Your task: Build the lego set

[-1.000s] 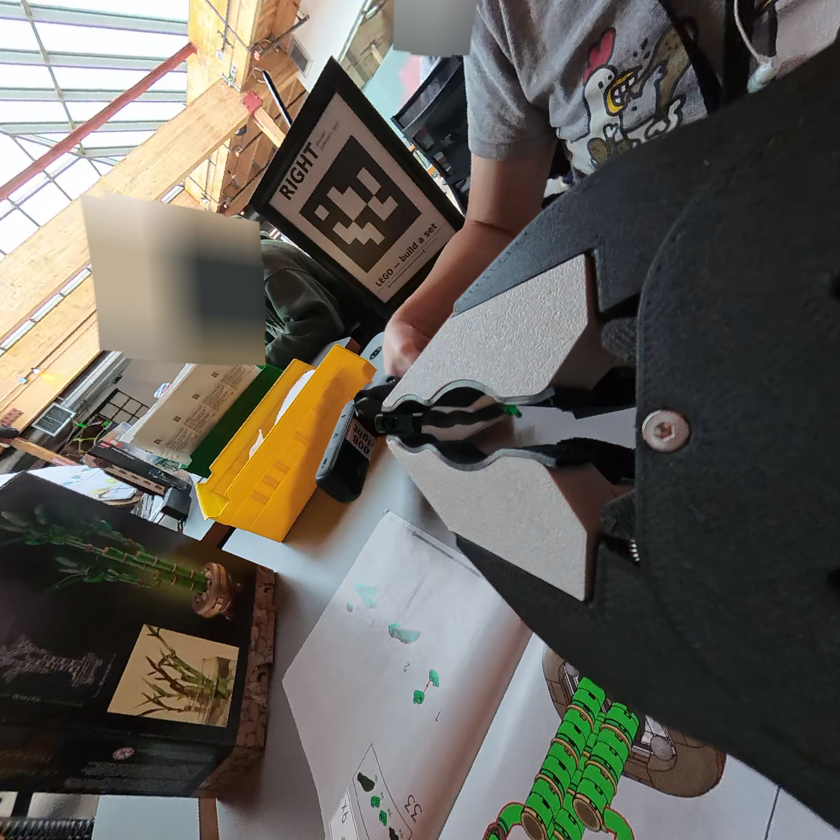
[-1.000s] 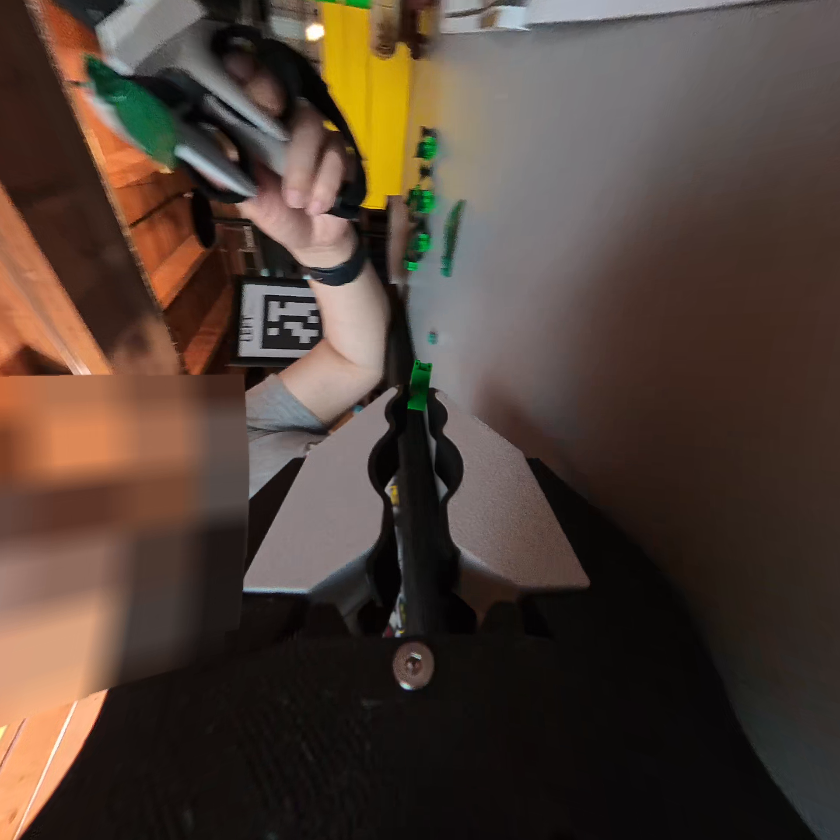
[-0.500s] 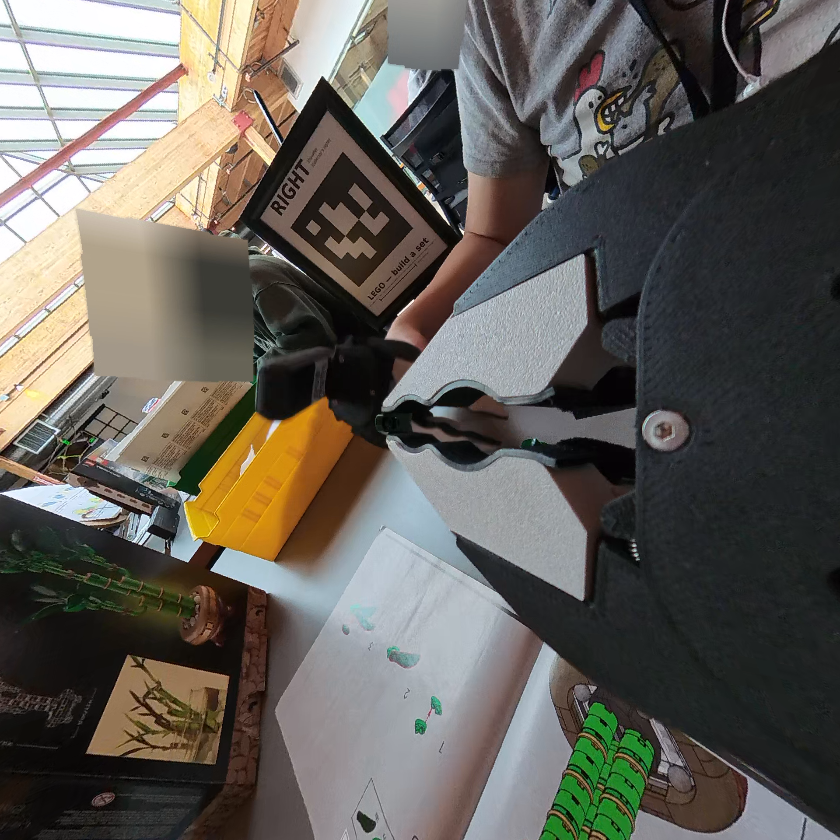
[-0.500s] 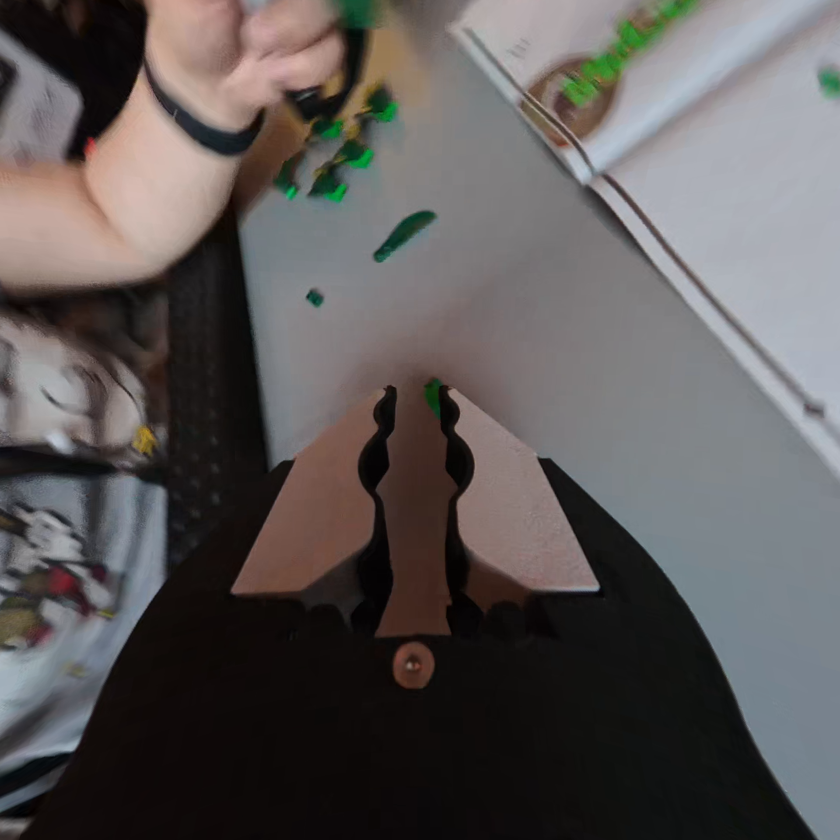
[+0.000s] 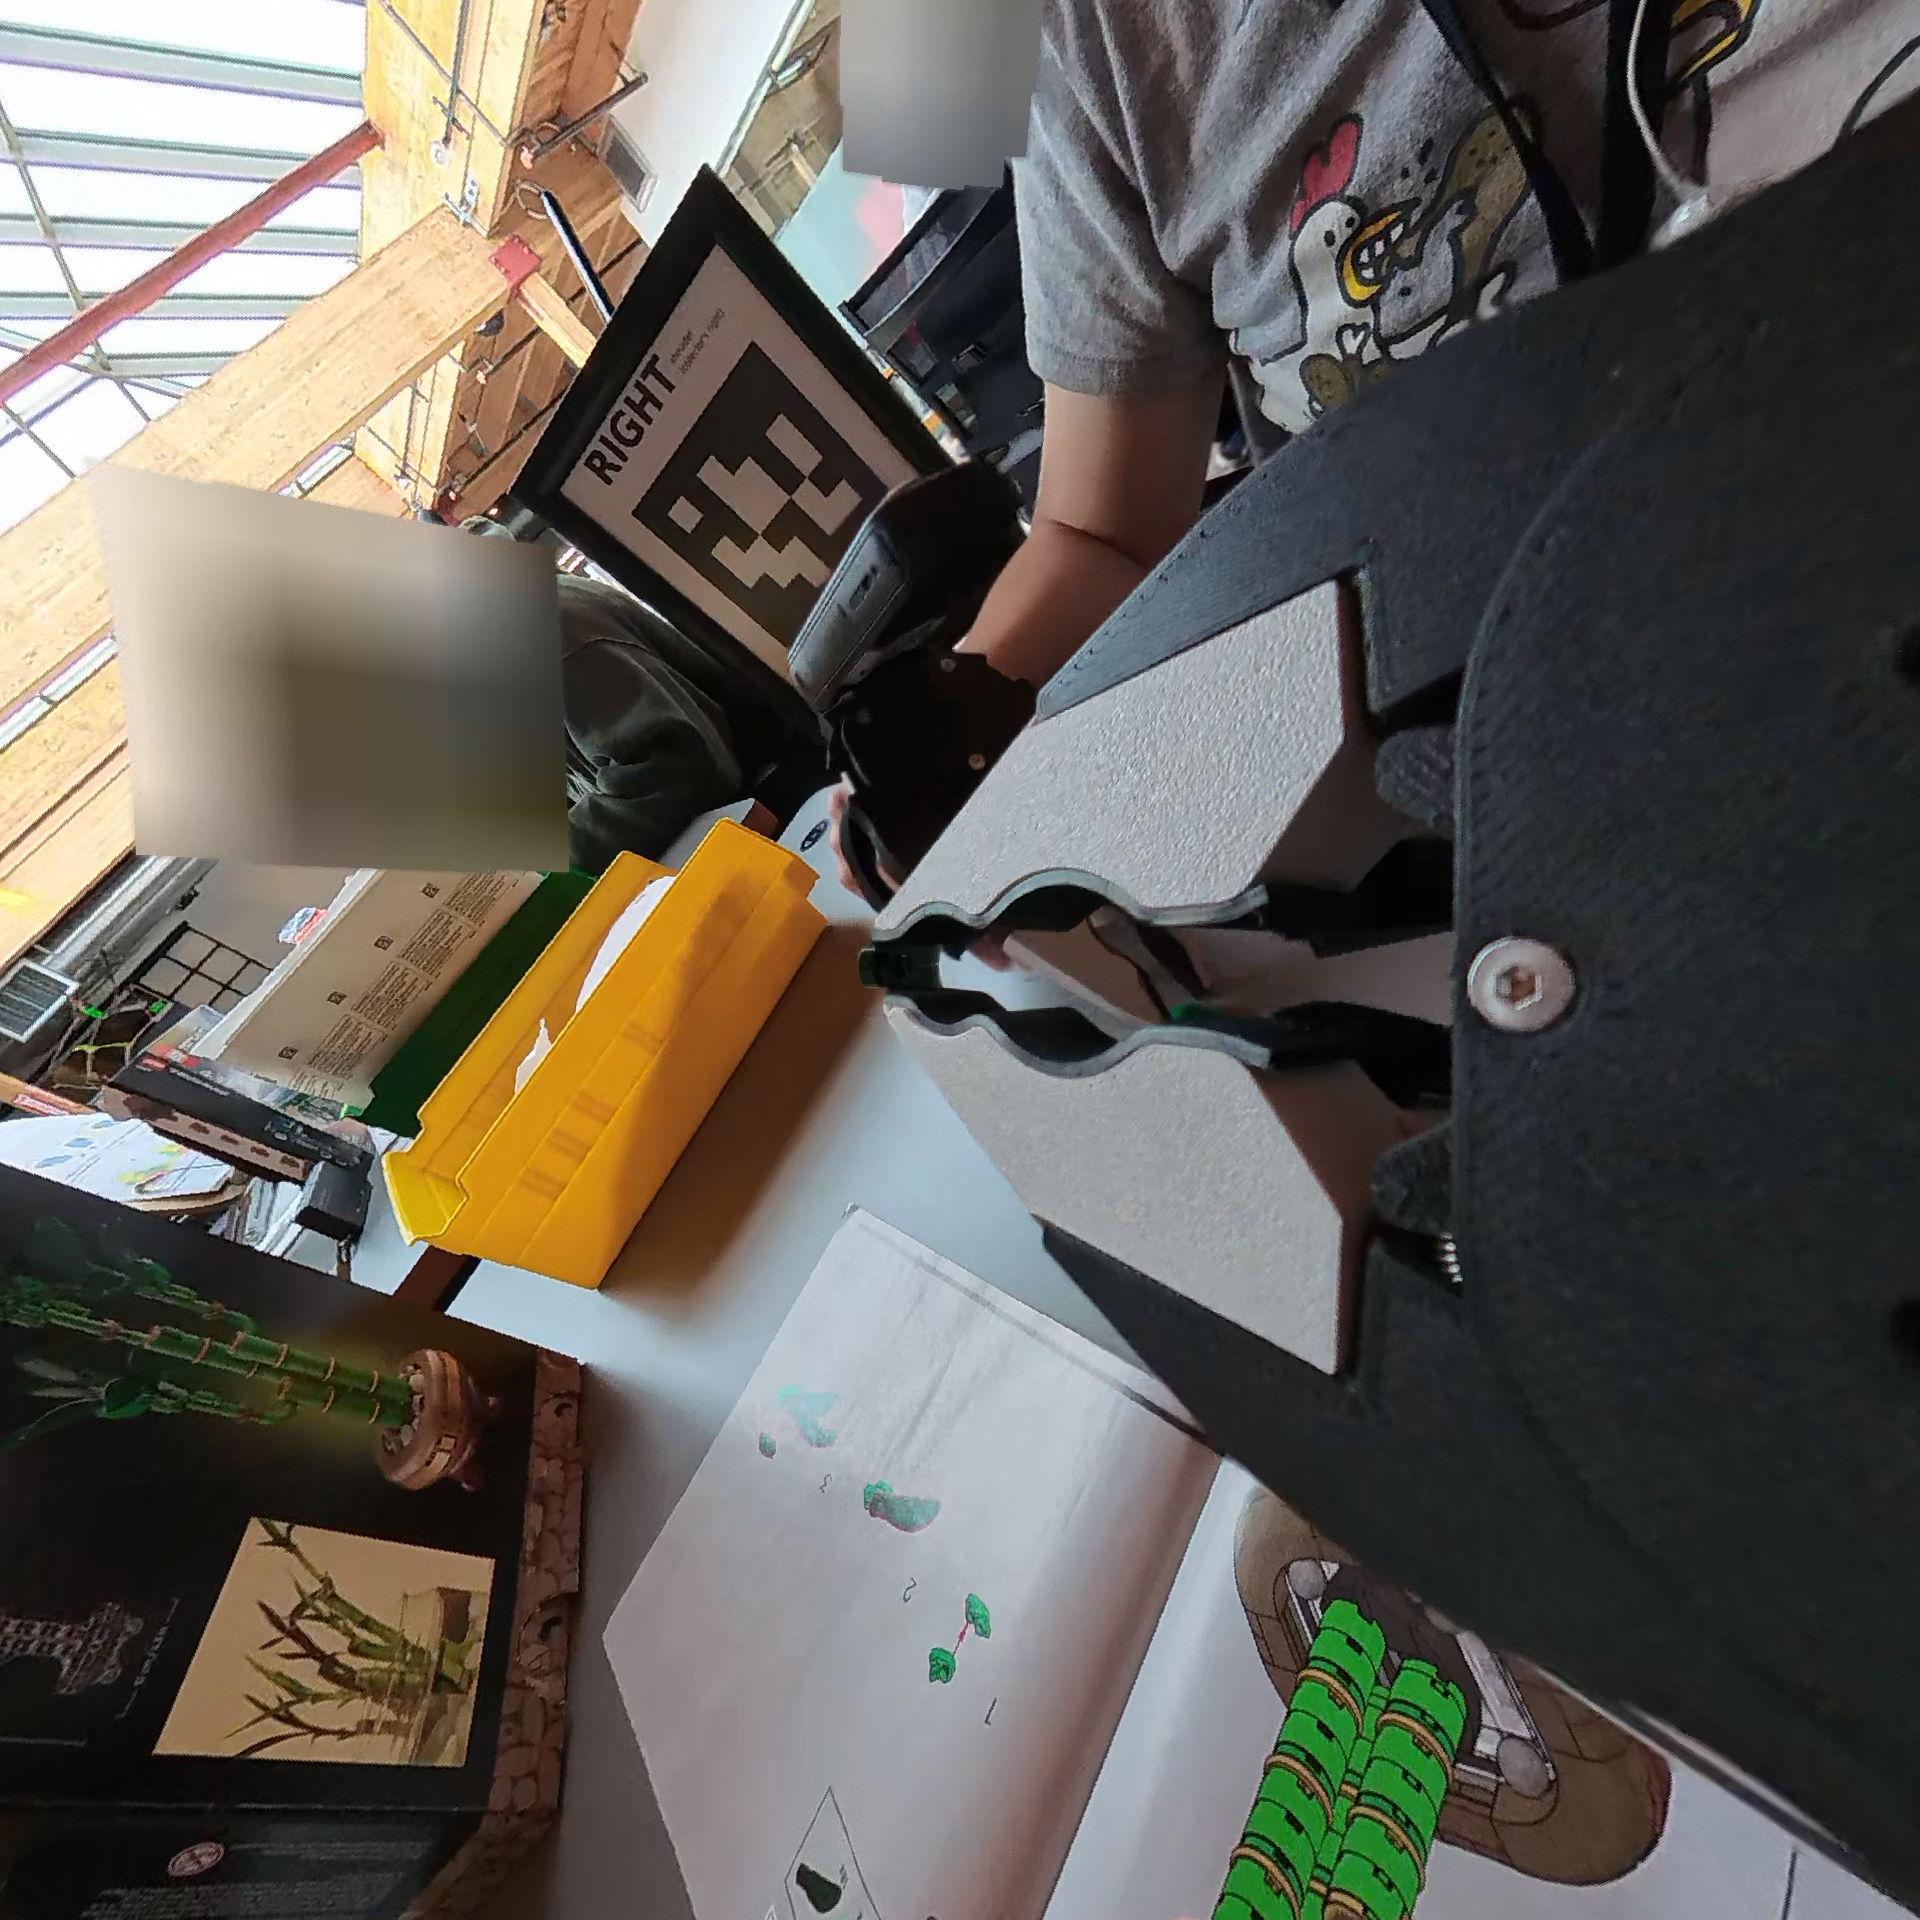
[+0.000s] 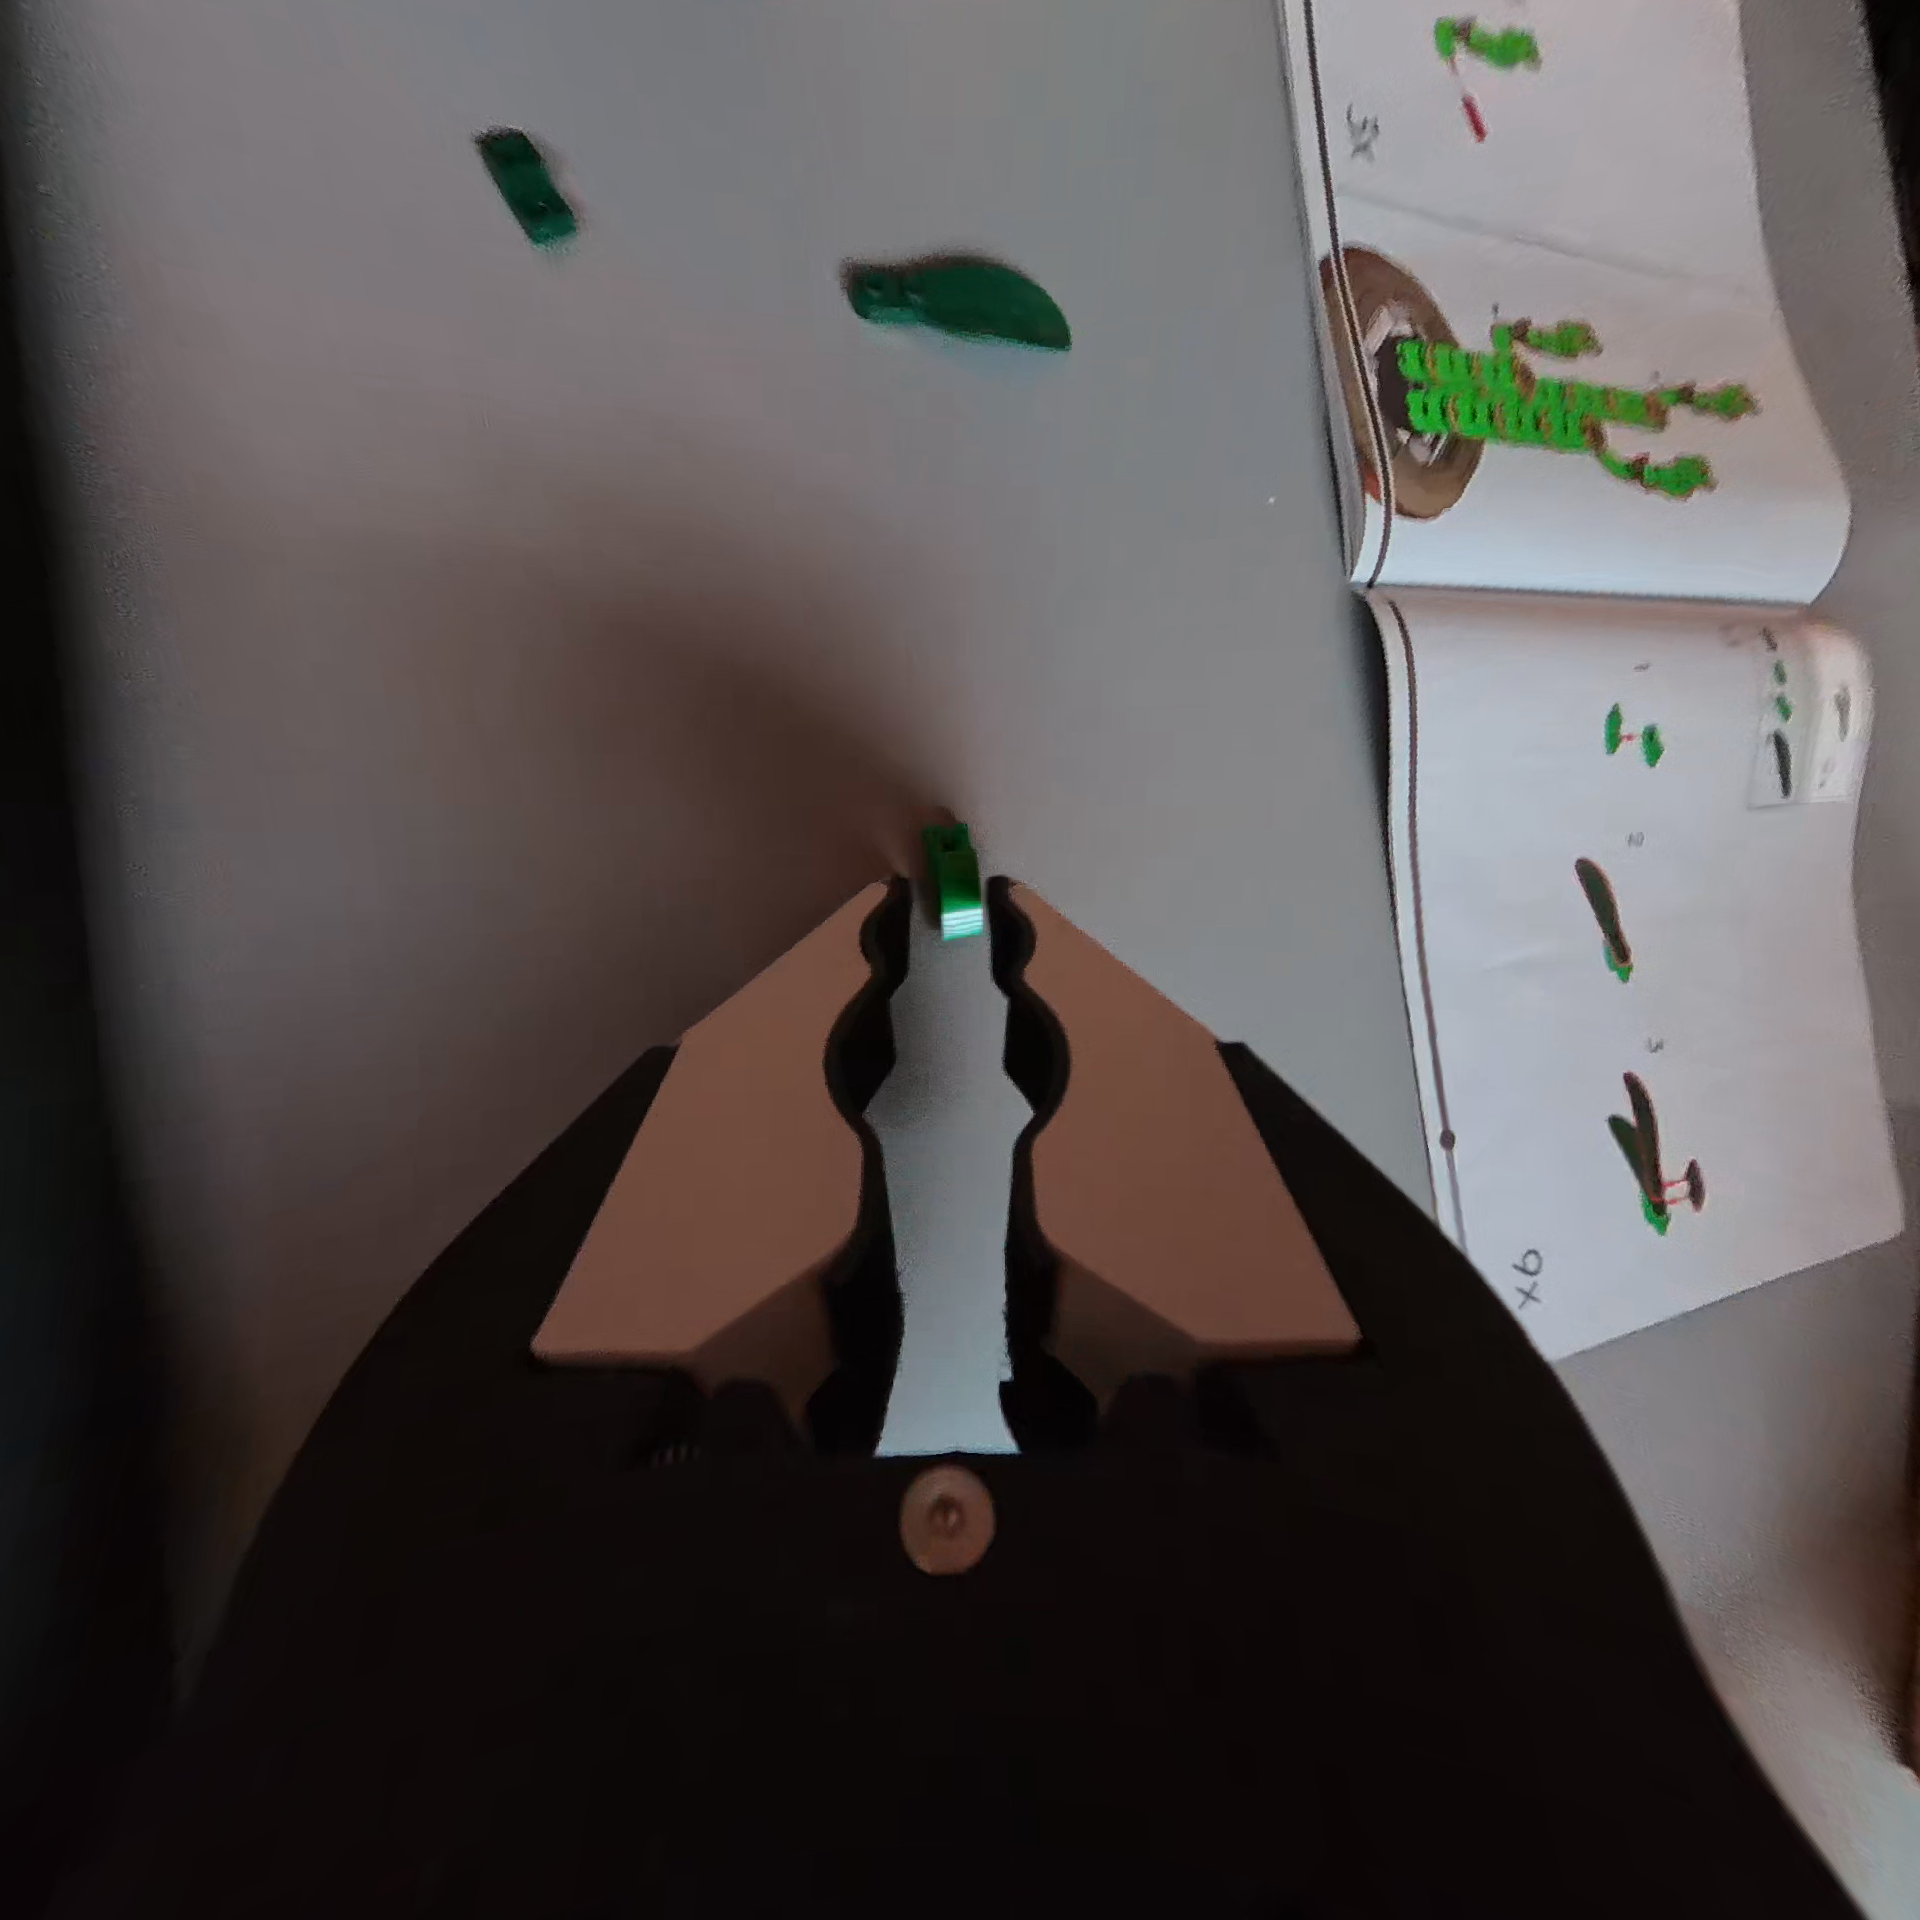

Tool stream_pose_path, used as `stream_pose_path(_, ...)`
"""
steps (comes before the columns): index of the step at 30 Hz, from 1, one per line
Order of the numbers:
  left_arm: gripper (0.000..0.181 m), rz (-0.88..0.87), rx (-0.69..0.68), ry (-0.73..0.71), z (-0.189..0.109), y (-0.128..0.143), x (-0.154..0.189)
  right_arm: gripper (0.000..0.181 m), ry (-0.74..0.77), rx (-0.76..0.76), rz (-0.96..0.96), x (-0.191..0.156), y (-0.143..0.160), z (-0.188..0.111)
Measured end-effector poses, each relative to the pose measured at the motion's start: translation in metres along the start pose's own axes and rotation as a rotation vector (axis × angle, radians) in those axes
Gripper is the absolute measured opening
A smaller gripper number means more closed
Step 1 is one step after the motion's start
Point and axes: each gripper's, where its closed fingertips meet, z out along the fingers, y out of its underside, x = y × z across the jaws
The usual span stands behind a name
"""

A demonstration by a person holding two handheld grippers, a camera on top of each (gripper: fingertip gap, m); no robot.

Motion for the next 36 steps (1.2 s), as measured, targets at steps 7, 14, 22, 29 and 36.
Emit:
stream_pose_path(7,0.006,-0.186,-0.532,-0.035,-0.01,0.076,0.004,0.006,-0.229,0.081,0.435,0.003,-0.001,0.001)
stream_pose_path(14,0.006,-0.3,-0.92,-0.158,-0.018,0.143,0.019,0.006,-0.353,0.221,0.694,0.02,0.0,-0.017)
stream_pose_path(22,0.005,-0.109,-1.235,-0.411,-0.029,0.178,0.017,0.006,-0.359,0.248,0.685,0.021,-0.007,-0.022)
stream_pose_path(29,0.006,-0.144,-1.19,-0.397,-0.009,0.184,0.013,0.006,-0.367,0.254,0.696,0.021,-0.005,-0.022)
stream_pose_path(36,0.039,-0.143,-0.975,-0.331,-0.001,0.146,0.02,0.006,-0.389,0.373,0.753,0.031,-0.019,-0.034)
